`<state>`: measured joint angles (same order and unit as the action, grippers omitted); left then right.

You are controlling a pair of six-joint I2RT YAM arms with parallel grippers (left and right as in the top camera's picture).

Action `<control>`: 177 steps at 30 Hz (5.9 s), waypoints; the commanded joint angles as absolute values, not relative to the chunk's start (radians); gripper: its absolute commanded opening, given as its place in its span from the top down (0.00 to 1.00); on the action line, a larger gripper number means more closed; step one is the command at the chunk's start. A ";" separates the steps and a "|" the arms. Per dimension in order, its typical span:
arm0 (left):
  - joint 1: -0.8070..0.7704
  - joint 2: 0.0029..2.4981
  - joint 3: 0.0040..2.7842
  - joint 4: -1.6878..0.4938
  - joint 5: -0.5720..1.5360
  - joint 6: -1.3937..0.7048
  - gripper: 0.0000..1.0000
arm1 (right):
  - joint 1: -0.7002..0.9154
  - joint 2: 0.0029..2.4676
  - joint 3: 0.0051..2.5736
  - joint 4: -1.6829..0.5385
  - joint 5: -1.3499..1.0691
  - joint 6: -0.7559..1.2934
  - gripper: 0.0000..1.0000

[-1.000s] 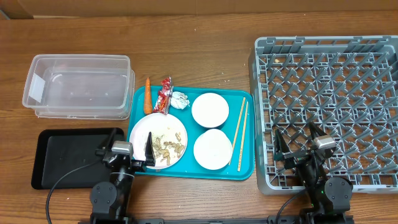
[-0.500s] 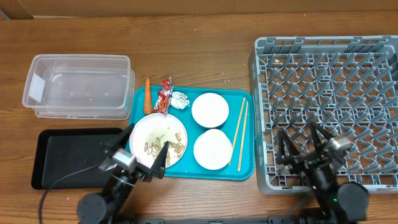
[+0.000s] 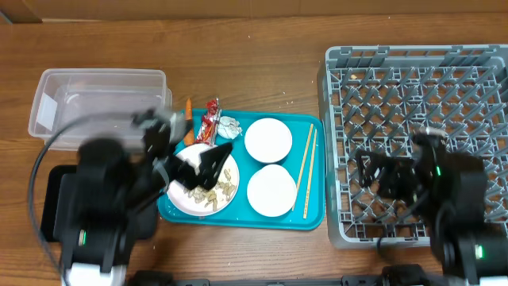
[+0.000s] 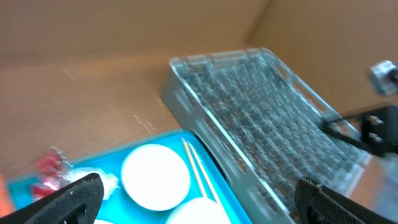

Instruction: Sort waste into correct bins and load items into the dishwasher

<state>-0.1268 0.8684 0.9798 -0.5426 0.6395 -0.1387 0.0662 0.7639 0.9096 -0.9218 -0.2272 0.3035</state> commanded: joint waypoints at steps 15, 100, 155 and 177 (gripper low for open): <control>-0.360 1.372 1.165 -0.739 0.850 -0.205 0.00 | 0.066 0.971 1.017 -0.972 -0.299 0.308 0.00; -0.367 1.535 1.306 -0.398 1.377 -0.376 0.96 | 0.066 0.972 1.017 -0.682 -1.207 0.089 0.26; -0.367 1.535 1.306 -0.380 1.406 -0.427 0.64 | 0.066 0.971 1.017 -0.512 -1.236 0.134 0.34; -0.158 1.535 1.306 -0.389 1.463 -0.451 0.00 | -0.286 0.876 1.017 -1.204 -0.107 0.346 0.38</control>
<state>-0.1589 1.5517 1.2896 -0.3893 1.4342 -0.4461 -0.2104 0.8532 0.9997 -1.1618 -0.3706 0.3000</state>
